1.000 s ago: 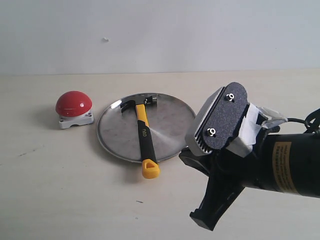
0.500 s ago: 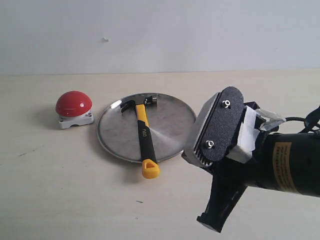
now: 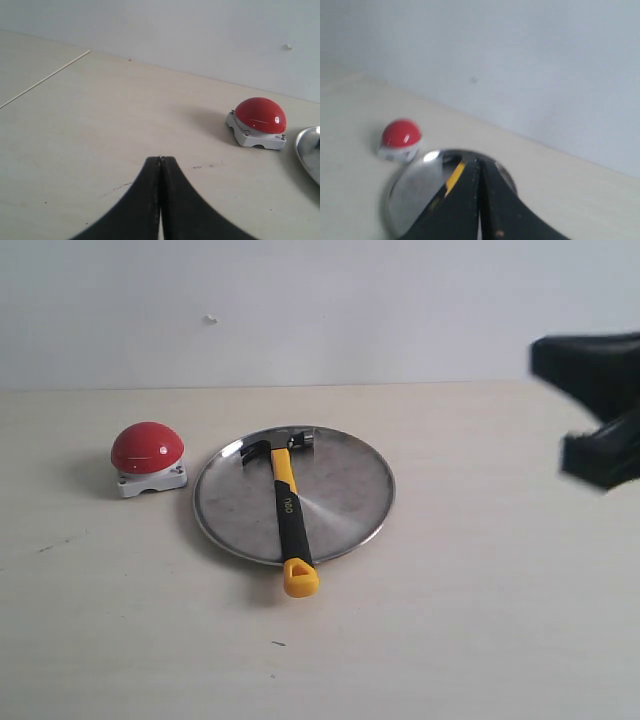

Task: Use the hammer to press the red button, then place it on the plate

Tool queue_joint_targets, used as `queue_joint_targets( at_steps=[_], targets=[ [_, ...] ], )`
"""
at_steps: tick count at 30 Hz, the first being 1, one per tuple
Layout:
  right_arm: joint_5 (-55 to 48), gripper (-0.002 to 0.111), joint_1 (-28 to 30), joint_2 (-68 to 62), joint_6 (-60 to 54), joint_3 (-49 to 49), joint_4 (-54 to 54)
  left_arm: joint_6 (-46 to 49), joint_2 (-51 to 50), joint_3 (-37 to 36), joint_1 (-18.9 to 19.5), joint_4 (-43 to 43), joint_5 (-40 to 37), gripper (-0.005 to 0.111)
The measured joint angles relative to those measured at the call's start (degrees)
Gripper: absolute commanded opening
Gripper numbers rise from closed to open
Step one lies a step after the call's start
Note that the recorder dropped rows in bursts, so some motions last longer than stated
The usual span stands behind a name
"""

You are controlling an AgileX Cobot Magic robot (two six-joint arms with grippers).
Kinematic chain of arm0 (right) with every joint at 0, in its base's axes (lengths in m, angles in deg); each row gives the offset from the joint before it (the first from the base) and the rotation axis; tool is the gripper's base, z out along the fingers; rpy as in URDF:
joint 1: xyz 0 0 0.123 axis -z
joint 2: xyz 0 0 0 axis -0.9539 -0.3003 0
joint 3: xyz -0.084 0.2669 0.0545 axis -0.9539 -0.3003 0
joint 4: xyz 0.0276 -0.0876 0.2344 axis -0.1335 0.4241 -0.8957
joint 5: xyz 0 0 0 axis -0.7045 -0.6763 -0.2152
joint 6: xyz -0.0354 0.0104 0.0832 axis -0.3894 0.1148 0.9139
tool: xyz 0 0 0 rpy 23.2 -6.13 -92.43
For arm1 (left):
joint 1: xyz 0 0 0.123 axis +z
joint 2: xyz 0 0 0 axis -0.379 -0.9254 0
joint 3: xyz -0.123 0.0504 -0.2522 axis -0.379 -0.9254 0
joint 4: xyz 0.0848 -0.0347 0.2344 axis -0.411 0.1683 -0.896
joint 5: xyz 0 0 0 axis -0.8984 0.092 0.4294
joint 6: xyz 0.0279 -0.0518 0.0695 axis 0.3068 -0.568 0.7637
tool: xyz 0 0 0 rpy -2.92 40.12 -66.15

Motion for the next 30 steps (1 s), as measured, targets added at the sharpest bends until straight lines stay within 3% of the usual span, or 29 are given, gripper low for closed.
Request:
queue_joint_targets(
  at_steps=[4, 9, 21, 24, 30],
  targets=[
    [0.0, 0.0, 11.55, 10.25, 9.7, -2.05, -2.04, 0.0, 0.0, 0.0, 0.0, -0.12, 0.0, 0.0],
    [0.0, 0.0, 23.46, 21.78, 12.79, -6.54, -4.5, 0.0, 0.0, 0.0, 0.0, -0.12, 0.0, 0.0],
    [-0.33, 0.0, 25.82, 28.81, 12.52, -9.62, -6.87, 0.0, 0.0, 0.0, 0.0, -0.12, -0.04, 0.0],
    [-3.98, 0.0, 25.88, 29.7, 1.77, -10.93, -20.86, 0.0, 0.0, 0.0, 0.0, -0.12, -0.13, 0.0],
    [-11.99, 0.0, 27.53, 32.86, -39.23, -14.71, -55.15, 0.0, 0.0, 0.0, 0.0, -0.12, -0.24, 0.0]
  ],
)
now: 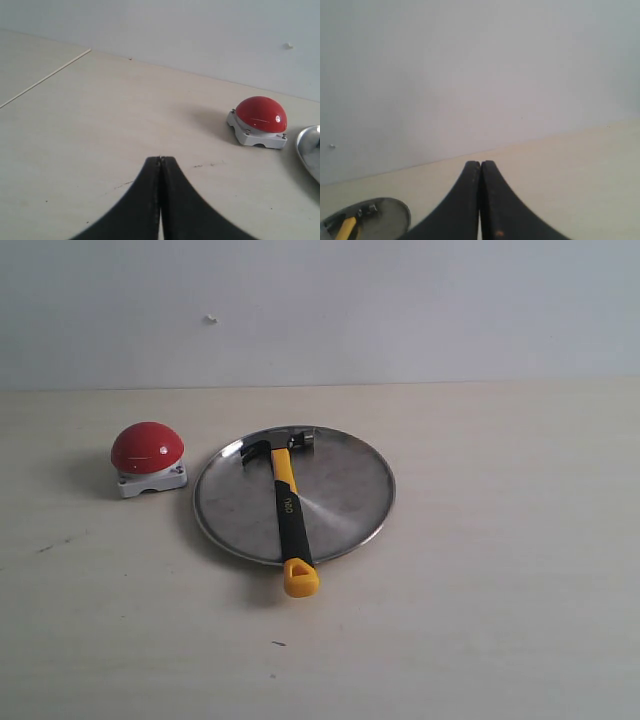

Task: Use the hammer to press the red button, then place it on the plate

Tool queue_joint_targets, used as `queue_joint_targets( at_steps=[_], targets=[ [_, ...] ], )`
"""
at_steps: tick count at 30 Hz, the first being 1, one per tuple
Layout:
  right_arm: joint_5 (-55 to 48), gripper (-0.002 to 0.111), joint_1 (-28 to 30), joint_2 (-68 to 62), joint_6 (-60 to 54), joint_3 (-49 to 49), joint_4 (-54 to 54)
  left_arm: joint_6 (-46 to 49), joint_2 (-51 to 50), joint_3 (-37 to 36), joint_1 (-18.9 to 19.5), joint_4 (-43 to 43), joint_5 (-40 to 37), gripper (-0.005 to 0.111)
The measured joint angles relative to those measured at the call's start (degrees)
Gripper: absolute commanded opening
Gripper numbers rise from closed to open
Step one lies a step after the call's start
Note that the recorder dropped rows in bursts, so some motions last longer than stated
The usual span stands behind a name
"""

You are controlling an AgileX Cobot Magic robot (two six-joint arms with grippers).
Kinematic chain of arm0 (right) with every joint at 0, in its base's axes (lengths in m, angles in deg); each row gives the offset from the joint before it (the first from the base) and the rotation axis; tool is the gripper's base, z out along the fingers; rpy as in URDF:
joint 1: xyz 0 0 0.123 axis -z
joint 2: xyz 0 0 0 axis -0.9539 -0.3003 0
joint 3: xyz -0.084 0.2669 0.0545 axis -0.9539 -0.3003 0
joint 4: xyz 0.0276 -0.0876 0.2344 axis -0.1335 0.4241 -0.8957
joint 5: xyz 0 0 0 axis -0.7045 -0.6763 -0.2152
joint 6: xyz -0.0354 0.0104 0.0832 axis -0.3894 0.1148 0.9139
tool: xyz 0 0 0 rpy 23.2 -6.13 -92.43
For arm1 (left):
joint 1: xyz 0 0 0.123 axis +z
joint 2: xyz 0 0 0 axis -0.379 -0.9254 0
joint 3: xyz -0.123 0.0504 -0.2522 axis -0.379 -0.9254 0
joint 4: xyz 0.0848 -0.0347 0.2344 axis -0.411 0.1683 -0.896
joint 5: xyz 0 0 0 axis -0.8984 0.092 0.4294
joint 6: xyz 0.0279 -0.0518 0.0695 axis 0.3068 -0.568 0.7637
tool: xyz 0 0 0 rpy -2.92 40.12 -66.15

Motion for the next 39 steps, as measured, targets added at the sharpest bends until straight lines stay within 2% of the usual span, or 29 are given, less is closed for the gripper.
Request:
queue_joint_targets(
  at_steps=[2, 17, 28, 33, 39],
  targets=[
    [-0.1, 0.0, 0.51, 1.31, -5.96, -1.59, -3.72, 0.0, 0.0, 0.0, 0.0, 0.0, 0.0, 0.0],
    [1.11, 0.0, 1.41, 10.08, -23.75, -13.37, -9.48, 0.0, 0.0, 0.0, 0.0, 0.0, -0.1, 0.0],
    [-0.66, 0.0, 1.54, 11.64, -25.18, -14.57, -11.26, 0.0, 0.0, 0.0, 0.0, 0.0, -0.1, 0.0],
    [-3.63, 0.0, 4.44, 11.64, -25.18, -14.57, -12.02, 0.0, 0.0, 0.0, 0.0, 0.0, -0.1, 0.0],
    [-4.32, 0.0, 4.44, 11.64, -25.18, -14.57, -12.02, 0.0, 0.0, 0.0, 0.0, 0.0, -0.1, 0.0]
  ],
)
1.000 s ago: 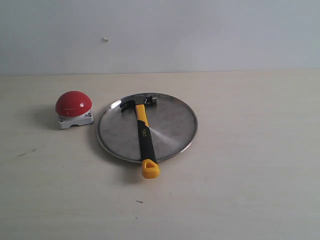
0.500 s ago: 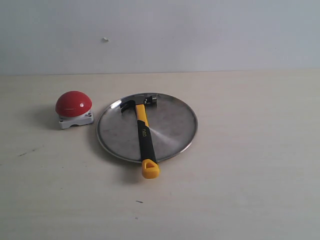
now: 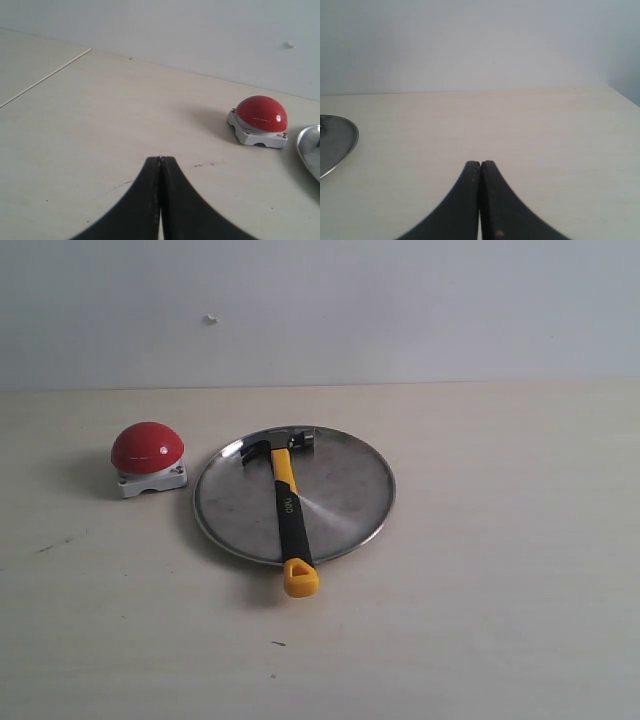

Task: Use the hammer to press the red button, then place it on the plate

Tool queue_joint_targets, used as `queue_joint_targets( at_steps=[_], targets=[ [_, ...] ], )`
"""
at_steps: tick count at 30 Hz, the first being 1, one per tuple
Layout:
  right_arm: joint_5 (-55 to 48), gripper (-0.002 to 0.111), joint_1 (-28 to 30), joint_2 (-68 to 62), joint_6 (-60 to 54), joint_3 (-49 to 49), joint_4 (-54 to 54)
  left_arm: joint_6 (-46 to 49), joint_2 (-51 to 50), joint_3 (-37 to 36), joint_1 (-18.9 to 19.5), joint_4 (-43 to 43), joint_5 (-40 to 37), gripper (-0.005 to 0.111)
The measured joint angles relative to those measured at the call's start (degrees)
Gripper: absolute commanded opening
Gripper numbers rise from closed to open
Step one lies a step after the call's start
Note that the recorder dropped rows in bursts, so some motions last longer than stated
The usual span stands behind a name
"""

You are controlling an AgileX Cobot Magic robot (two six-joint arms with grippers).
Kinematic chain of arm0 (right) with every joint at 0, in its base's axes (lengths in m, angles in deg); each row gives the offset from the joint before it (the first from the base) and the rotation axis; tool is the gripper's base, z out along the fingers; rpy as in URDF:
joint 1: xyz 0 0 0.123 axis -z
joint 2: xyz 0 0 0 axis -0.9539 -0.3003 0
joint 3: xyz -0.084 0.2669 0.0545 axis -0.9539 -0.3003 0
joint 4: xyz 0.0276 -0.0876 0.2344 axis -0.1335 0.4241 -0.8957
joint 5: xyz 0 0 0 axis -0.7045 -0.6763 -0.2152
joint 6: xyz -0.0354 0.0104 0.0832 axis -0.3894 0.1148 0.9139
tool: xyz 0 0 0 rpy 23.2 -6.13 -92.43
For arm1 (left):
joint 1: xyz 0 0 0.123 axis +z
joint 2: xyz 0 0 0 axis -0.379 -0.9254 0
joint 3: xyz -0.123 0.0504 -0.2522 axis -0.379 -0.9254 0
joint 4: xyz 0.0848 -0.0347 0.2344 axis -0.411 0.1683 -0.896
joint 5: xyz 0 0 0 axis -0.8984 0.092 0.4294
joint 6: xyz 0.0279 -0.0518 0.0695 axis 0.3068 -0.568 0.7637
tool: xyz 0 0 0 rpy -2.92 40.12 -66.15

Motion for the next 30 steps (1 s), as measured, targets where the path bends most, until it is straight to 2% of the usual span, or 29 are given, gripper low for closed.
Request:
queue_joint_targets(
  at_steps=[30],
  targets=[
    [-0.03, 0.0, 0.04, 0.0, 0.0, 0.0, -0.62, 0.0, 0.0, 0.0, 0.0, 0.0, 0.0, 0.0]
  ],
)
